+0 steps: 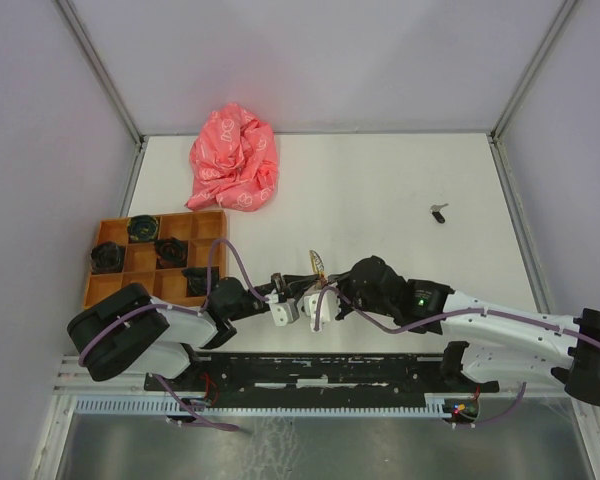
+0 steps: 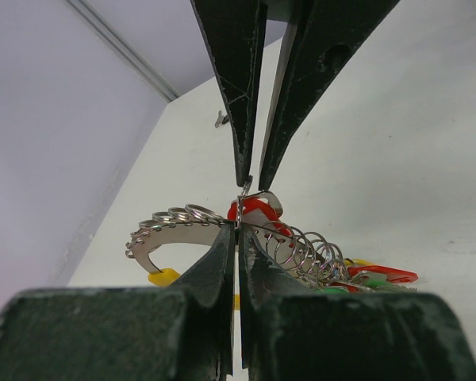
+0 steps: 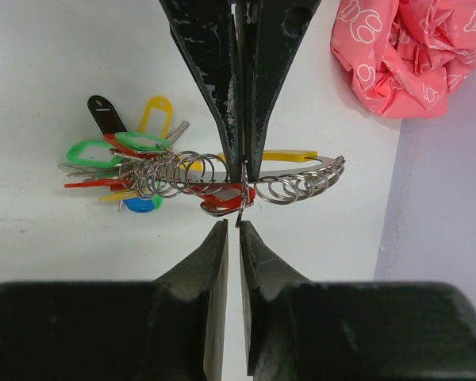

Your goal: Put the keys on the keyring

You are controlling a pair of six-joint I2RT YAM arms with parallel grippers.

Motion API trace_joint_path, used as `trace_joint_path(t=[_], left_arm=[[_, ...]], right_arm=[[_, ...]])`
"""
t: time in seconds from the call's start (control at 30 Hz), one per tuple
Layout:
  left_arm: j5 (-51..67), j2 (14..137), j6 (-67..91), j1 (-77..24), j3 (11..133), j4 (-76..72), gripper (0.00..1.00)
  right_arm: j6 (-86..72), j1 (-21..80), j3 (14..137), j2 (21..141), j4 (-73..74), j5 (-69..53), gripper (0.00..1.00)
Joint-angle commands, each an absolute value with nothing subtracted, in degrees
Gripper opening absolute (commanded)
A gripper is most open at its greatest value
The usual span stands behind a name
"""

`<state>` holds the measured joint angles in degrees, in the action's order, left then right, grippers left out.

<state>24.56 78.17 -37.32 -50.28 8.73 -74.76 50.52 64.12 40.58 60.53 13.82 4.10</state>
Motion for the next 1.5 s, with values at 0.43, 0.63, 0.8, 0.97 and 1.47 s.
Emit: trace_joint_path(t=[0.43, 0.63, 0.8, 0.97, 1.47], left_arm=[[25.1, 76.2, -36.5, -50.6, 10.2, -77.1, 0.03], [25.5, 75.8, -36.6, -50.7, 10.1, -77.1, 0.03], [26.5, 75.8, -36.6, -50.6, 10.3, -76.9, 0.03], [27.1, 75.5, -36.9, -50.8, 10.5, -75.6, 0.03], [23.6, 75.1, -36.1, -51.0, 11.1, -74.2, 0.03]], right_arm=[[49.8, 64.0, 44.5, 61.6, 11.7, 2.0, 0.01], [49.2, 64.0, 44.6, 62.3, 10.9, 2.7, 0.01], [49.0, 64.0, 44.6, 62.4, 9.8, 3.3, 0.01], [49.2, 63.9, 44.7, 62.6, 8.9, 4.1, 0.01], [48.8, 64.0, 47.4, 64.0, 13.4, -0.5, 0.01]])
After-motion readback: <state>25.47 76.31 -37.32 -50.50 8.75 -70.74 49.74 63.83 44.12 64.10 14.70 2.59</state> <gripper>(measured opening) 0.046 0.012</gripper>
